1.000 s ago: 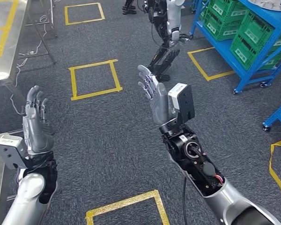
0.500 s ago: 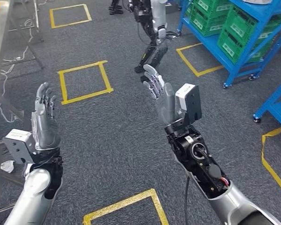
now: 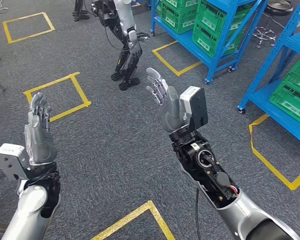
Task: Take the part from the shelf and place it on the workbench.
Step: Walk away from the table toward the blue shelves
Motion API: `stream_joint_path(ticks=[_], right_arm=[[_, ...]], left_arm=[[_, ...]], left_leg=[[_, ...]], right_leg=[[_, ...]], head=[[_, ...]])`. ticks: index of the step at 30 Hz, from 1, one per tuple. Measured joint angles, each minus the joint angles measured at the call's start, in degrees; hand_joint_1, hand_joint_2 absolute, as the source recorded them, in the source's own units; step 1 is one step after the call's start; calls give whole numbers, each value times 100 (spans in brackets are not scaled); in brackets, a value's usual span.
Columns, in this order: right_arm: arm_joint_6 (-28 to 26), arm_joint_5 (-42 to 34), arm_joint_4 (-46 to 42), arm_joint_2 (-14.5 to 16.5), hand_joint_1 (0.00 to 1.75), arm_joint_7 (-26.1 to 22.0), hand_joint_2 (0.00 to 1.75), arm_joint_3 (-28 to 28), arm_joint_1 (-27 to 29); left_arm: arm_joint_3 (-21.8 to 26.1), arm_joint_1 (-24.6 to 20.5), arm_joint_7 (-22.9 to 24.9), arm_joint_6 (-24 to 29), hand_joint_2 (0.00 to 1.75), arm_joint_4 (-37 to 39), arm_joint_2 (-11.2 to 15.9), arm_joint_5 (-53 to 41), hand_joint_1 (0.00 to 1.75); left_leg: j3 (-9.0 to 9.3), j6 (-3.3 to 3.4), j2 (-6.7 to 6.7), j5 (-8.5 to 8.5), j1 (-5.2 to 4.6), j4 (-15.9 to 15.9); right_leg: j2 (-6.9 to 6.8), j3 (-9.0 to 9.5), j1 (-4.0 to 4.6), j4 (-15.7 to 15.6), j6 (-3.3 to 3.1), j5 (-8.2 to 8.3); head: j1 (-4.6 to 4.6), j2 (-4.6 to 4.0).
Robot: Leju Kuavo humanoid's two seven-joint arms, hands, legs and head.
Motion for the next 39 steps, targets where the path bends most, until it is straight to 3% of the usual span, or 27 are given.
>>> stream_joint_path(ticks=[1, 3, 5, 7, 8, 9, 10, 12, 14, 16, 17, 19, 21, 22, 23, 24, 25, 27, 28, 30, 31, 32, 34, 36, 38, 39], right_arm=[[9, -2, 0, 0, 0, -6, 0, -1, 5], [34, -11, 1, 0, 0, -18, 0, -5, 10], [62, -40, 4, 0, 0, -24, 0, -6, 14], [76, -63, 18, 0, 0, -23, 0, -3, 37], [81, -64, 26, 0, 0, -23, 0, -2, 51], [82, -64, 32, 0, 0, -23, 0, -3, 62], [82, -64, 36, 0, 0, -23, 0, -4, 67], [85, -64, 38, 1, 0, -24, 0, -4, 63], [96, -64, 39, 3, 0, -28, 0, 2, 59], [107, -64, 42, 4, 0, -34, 0, 2, 62], [111, -64, 41, 5, 0, -38, 0, 1, 64], [114, -64, 38, 6, 0, -50, 0, -1, 53], [114, -64, 39, 9, 0, -58, 0, 1, 51], [114, -64, 43, 10, 0, -58, 0, 3, 57], [112, -64, 46, 11, 0, -58, 0, 4, 63], [110, -64, 49, 11, 0, -58, 0, 4, 67], [108, -64, 50, 11, 0, -58, 0, 4, 69], [103, -64, 51, 13, 0, -64, 0, 3, 68], [98, -65, 51, 15, 0, -71, 0, 4, 69], [83, -66, 52, 19, 0, -89, 0, 5, 74], [75, -67, 51, 21, 0, -96, 0, 7, 78], [68, -66, 51, 21, 0, -103, 0, 5, 84], [57, -65, 50, 21, 0, -123, 0, 4, 89], [52, -64, 57, 22, 0, -140, 0, 7, 94], [50, -64, 74, 22, 0, -145, 0, 17, 105], [48, -64, 81, 22, 0, -145, 0, 22, 109]], left_arm=[[0, -2, 0, 2, 0, -1, -1, 4, 0], [0, -13, 8, 5, 0, -2, -11, 2, 0], [0, -13, 26, 8, 0, -4, -17, -2, 0], [0, 8, 38, 9, 0, -4, -16, -4, 0], [0, 19, 41, 9, 0, -4, -16, -4, 0], [0, 26, 41, 9, 0, -4, -17, -4, 0], [0, 29, 41, 8, 0, -4, -17, -4, 0], [0, 27, 41, 7, 0, -4, -17, -4, 0], [0, 24, 41, 4, 0, -4, -17, -4, 0], [0, 22, 39, 0, 0, -4, -18, -7, 0], [0, 19, 38, -2, 0, -4, -19, -10, 0], [0, 12, 32, -2, 0, -5, -19, -21, 0], [0, 27, 29, -2, 0, -6, -14, -31, 0], [0, 45, 30, -2, 0, -5, -10, -34, 0], [0, 63, 31, -2, 0, -5, -4, -36, 0], [0, 74, 32, -2, 0, -4, -1, -36, 0], [0, 76, 32, -2, 0, -4, 3, -36, 0], [0, 65, 32, -2, 0, -4, 4, -37, 0], [0, 59, 32, -2, 0, -5, 4, -37, 0], [0, 56, 31, -2, 0, -6, 3, -37, 0], [0, 53, 30, -2, 0, -7, 0, -37, 0], [0, 46, 28, -2, 0, -7, -6, -37, 0], [0, 30, 20, -5, 0, -7, -22, -37, 0], [0, 32, 13, -10, 0, -5, -29, -38, 0], [0, 44, 13, -14, 0, -4, -27, -37, 0], [0, 48, 13, -19, 0, -3, -27, -37, 0]], left_leg=[[14, 23, 62, 6, -1, -16], [63, 82, 192, 21, 13, -69], [101, 130, 323, 18, 12, -99], [110, 148, 454, 0, 2, -97], [114, 146, 519, -10, 1, -95], [124, 137, 582, -22, 0, -92], [141, 123, 643, -39, 1, -89], [178, 73, 753, -85, -17, -72], [191, 19, 854, -118, -52, -53], [199, -29, 987, -140, -63, -45], [204, -58, 988, -179, -50, -14], [66, -107, 752, -406, -16, 338], [-338, -124, 442, -774, 0, 1155], [-556, -124, 382, -900, 0, 1548], [-702, -120, 357, -922, -2, 1770], [-734, -109, 345, -826, -2, 1752], [-644, -92, 322, -629, -2, 1489], [-273, -54, 121, -190, 11, 624], [-126, -44, 25, -60, 20, 285], [-19, -28, -42, -13, 13, 32], [-13, -12, 27, -6, 10, 19], [3, 13, 92, 2, 10, -1], [45, 71, 220, 18, 24, -52], [67, 111, 346, 11, 11, -65], [72, 122, 486, -6, 1, -62], [78, 117, 554, -16, 1, -60]], right_leg=[[35, -9, -12, -9, 34, 3], [-123, -97, -11, 153, 84, -112], [-424, -390, -17, 797, 123, -445], [-557, -758, -46, 1584, 167, -741], [-583, -843, -61, 1753, 185, -757], [-610, -804, -74, 1674, 198, -661], [-656, -645, -84, 1358, 203, -474], [-887, -200, -54, 498, 193, -139], [-1041, 26, -5, 71, 139, -60], [-941, 32, 19, 46, 64, -73], [-866, 35, 19, 33, 34, -64], [-733, 51, 1, 9, -33, -41], [-601, 47, -8, 4, -79, -31], [-527, 43, -6, 4, -91, -29], [-446, 42, -3, 5, -94, -29], [-364, 45, -2, 7, -95, -28], [-282, 51, -2, 9, -94, -28], [-132, 49, 1, 23, -79, -30], [-64, 36, 3, 32, -61, -30], [56, -2, -10, 36, 3, -22], [116, -21, -21, 26, 42, -14], [92, -38, -27, 38, 74, -25], [-179, -171, -9, 300, 127, -200], [-501, -505, -12, 1035, 169, -576], [-586, -819, -38, 1703, 205, -808], [-604, -834, -48, 1740, 216, -766]], head=[[3, 0], [21, 0], [78, 0], [127, 0], [144, 0], [163, 0], [190, 0], [246, 0], [250, 0], [210, 0], [194, 0], [157, 0], [79, 0], [46, 0], [25, 0], [11, 0], [2, 0], [-17, 0], [-21, 0], [-22, 0], [-18, 0], [-15, 0], [31, 0], [97, 0], [134, 0], [154, 0]])
